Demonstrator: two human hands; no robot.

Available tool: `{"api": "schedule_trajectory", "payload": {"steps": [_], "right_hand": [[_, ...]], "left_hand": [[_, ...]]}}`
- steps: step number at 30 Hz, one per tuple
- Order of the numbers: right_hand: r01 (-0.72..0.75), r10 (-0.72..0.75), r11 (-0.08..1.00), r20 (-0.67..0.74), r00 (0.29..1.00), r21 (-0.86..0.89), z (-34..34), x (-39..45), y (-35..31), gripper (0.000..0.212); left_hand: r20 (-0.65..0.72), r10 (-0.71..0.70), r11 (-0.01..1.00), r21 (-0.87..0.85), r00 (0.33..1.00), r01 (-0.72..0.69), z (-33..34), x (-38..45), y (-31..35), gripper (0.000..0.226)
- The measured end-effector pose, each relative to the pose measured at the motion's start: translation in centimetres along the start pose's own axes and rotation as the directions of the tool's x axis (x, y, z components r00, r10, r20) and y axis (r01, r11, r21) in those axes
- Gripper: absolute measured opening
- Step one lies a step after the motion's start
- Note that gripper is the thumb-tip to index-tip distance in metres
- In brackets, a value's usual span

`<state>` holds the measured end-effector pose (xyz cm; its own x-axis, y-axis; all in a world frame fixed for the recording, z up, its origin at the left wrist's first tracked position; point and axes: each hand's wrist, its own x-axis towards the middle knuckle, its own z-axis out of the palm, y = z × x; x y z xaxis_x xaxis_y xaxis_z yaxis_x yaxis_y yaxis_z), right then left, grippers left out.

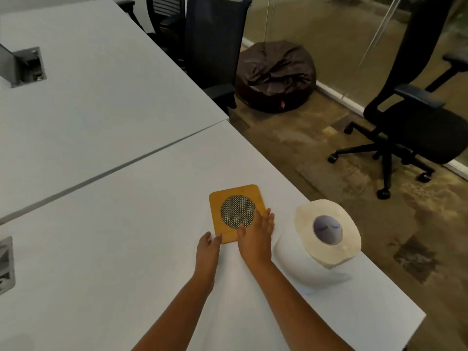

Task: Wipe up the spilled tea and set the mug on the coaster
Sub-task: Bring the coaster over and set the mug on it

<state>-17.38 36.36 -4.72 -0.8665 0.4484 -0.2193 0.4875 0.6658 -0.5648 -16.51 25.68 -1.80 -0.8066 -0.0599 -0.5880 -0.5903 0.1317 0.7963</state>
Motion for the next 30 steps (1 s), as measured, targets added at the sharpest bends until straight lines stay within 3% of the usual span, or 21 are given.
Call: {"api": "schedule_trajectory", "payload": {"steps": [2,6,8,11,19,26,30], "right_hand": [[-0.052,0.052,0.998,0.011,0.999,-0.029,0.4,0.2,0.3,0.062],[-0.086,0.087,0.993,0.003,0.996,-0.080,0.7,0.3,0.7,0.058],[-0.090,0.091,0.995,0.001,0.996,-0.053,0.5,0.5,0.5,0.054],[-0.089,0.089,0.995,0.001,0.996,-0.036,0.2,0.2,0.4,0.049],[-0.025,0.021,0.992,0.027,0.999,0.125,0.0,-4.2,-0.4,0.043],[0.197,-0.207,0.971,0.062,0.976,0.139,0.8,-9.6,-2.5,0.039],[0.314,-0.329,0.936,0.077,0.941,0.160,1.5,-13.0,-4.6,0.038]], "left_hand": [[0.033,0.009,1.000,-0.010,0.999,-0.009,0.6,0.2,0.2,0.048],[0.081,0.034,0.999,0.014,0.996,-0.035,1.2,0.7,0.5,0.013],[0.101,0.031,0.999,0.013,0.994,-0.032,1.0,1.0,0.6,0.016],[0.102,0.014,1.000,-0.026,0.995,-0.011,0.4,1.1,0.7,0.039],[0.027,0.045,0.998,-0.041,0.999,-0.044,-2.6,-2.4,-1.3,0.047],[-0.115,0.057,0.975,-0.206,0.992,-0.080,-6.9,-7.7,-4.3,0.030],[-0.160,0.035,0.951,-0.299,0.986,-0.082,-10.4,-10.4,-6.3,0.042]]}}
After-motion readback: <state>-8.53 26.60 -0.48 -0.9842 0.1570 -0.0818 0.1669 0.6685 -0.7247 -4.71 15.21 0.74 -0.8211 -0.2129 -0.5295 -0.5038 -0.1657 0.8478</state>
